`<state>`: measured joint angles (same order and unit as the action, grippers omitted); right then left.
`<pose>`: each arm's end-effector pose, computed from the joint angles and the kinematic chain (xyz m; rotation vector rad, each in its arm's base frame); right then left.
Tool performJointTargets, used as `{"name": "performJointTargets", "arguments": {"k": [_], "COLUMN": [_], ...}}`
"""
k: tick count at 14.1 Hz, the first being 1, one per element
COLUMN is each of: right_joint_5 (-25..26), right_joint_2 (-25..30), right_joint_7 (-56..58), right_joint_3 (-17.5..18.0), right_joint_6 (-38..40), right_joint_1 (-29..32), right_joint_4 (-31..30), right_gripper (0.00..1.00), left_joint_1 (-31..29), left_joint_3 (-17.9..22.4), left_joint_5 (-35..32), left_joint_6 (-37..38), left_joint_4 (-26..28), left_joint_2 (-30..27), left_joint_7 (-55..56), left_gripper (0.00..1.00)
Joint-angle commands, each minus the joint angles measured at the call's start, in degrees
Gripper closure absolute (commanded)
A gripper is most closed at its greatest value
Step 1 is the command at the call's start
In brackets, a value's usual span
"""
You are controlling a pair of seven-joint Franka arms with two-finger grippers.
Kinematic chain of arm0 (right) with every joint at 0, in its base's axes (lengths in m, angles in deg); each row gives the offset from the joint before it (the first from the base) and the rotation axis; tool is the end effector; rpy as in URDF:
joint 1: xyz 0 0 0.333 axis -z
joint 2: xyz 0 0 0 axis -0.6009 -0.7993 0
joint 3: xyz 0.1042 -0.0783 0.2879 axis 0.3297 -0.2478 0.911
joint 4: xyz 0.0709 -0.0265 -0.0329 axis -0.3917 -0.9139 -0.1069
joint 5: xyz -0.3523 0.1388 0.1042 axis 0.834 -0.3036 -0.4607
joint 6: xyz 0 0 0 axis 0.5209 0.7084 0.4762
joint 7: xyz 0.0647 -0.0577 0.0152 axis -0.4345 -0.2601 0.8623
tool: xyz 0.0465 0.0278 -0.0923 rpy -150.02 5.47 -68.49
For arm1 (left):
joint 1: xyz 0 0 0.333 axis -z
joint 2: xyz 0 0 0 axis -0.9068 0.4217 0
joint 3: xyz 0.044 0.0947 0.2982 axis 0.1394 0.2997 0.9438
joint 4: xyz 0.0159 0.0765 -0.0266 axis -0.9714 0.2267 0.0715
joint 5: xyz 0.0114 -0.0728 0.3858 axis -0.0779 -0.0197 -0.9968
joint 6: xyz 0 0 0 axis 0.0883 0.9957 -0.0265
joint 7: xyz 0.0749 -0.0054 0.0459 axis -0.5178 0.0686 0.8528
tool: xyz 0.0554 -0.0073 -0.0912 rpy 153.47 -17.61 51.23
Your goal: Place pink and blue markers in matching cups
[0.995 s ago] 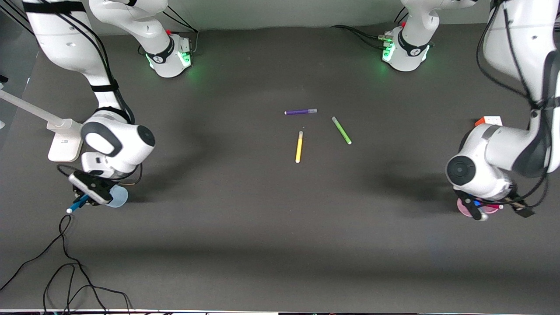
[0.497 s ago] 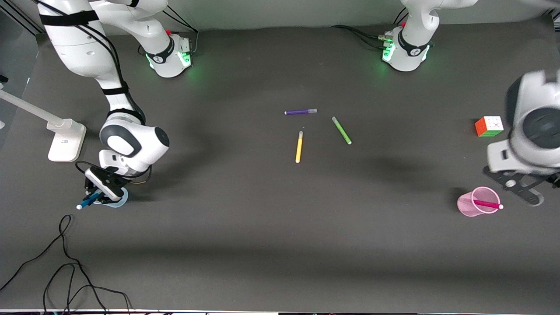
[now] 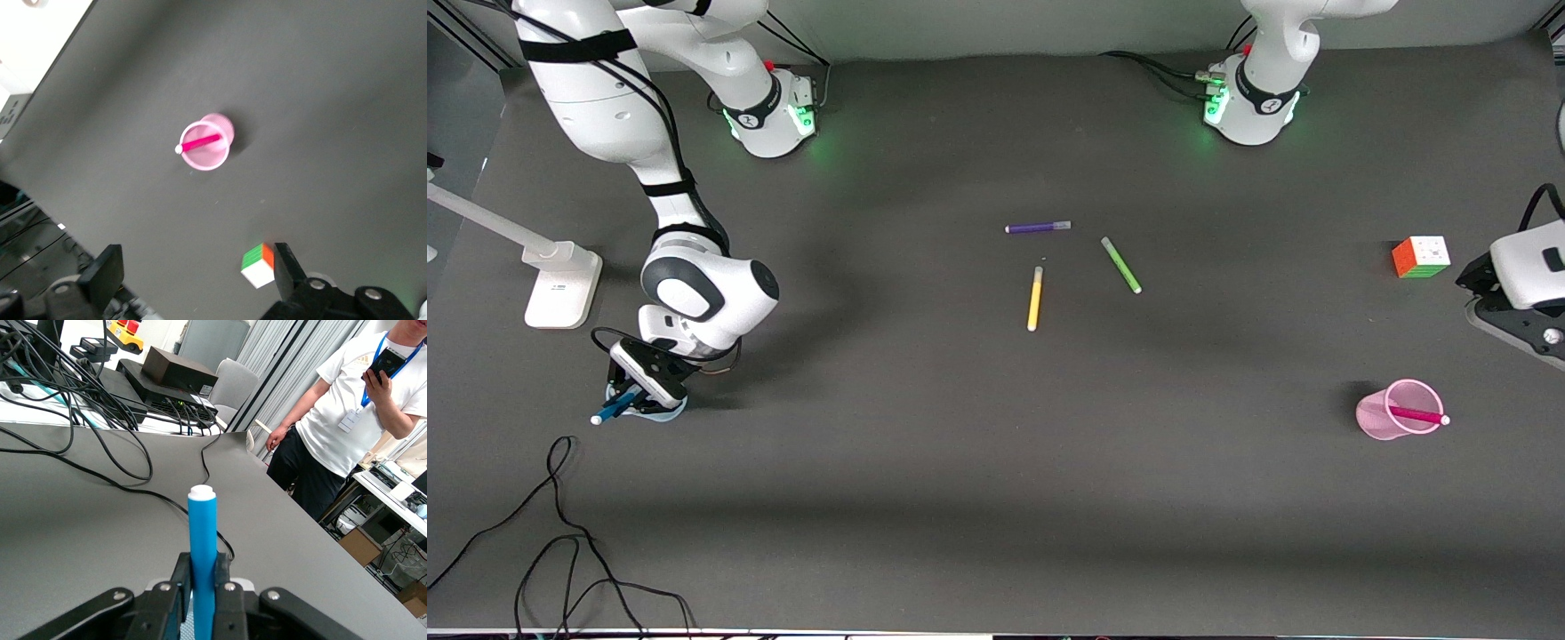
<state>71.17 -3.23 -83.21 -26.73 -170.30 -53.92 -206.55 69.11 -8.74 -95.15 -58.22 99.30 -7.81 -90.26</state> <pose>0.5700 0.0108 0.1920 1.9878 -0.4818 1.0020 0.6209 0.0155 0.5777 -2.7372 0.9928 0.1151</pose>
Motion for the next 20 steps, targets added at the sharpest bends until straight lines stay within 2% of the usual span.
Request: {"name": "performJointTargets", "arguments": {"k": [1, 3, 5, 10, 12, 14, 17, 20], "right_joint_5": [2.34, 5.07, 5.07, 4.64, 1.58, -10.07, -31.77, -48.57], "right_joint_2": [0.17, -0.1, -0.01, 1.13, 2.97, 4.55, 7.54, 12.63], "right_joint_7": [-1.53, -1.7, -1.09, 11.97, 19.09, 32.94, 54.48, 71.28], "right_joint_3": [-0.41, -0.68, -0.68, -0.86, -0.59, -0.59, -0.33, 0.11], "right_joint_6": [1.03, 1.03, 1.03, 0.33, -4.21, -8.72, -8.55, -7.76], "right_joint_1": [-0.77, -0.59, -0.59, -0.15, 1.25, 1.52, 1.08, 1.08], "right_joint_4": [0.03, -0.06, -0.06, 0.47, 1.17, 3.62, 7.23, 7.76], "right_gripper": [0.29, 0.14, 0.03, 0.01, 0.01, 0.01, 0.01, 0.01], "left_joint_1": [-0.18, -0.01, 0.17, 0.78, 0.78, 0.78, 0.61, -0.01], "left_joint_3": [0.12, 0.03, -0.14, -1.55, -1.55, -2.16, -2.25, -2.25], "left_joint_5": [5.6, 7.45, 8.43, 8.87, 11.67, 11.77, 11.77, 11.68], "left_joint_6": [2.62, 5.68, 8.76, 15.01, 16.41, 17.65, 17.74, 17.83], "left_joint_4": [-3.78, -5.18, -7.2, -10.46, -10.81, -11.08, -10.73, -10.64], "left_joint_2": [1.51, 1.51, 2.22, 3.09, 3.1, 3.18, 3.18, 3.1], "left_joint_7": [4.18, 10.5, 14.04, 24.32, 28.44, 30.4, 29.53, 28.73], "left_gripper": [0.0, 0.0, 0.0, 0.0, 0.0, 0.0, 0.0, 0.0]}}
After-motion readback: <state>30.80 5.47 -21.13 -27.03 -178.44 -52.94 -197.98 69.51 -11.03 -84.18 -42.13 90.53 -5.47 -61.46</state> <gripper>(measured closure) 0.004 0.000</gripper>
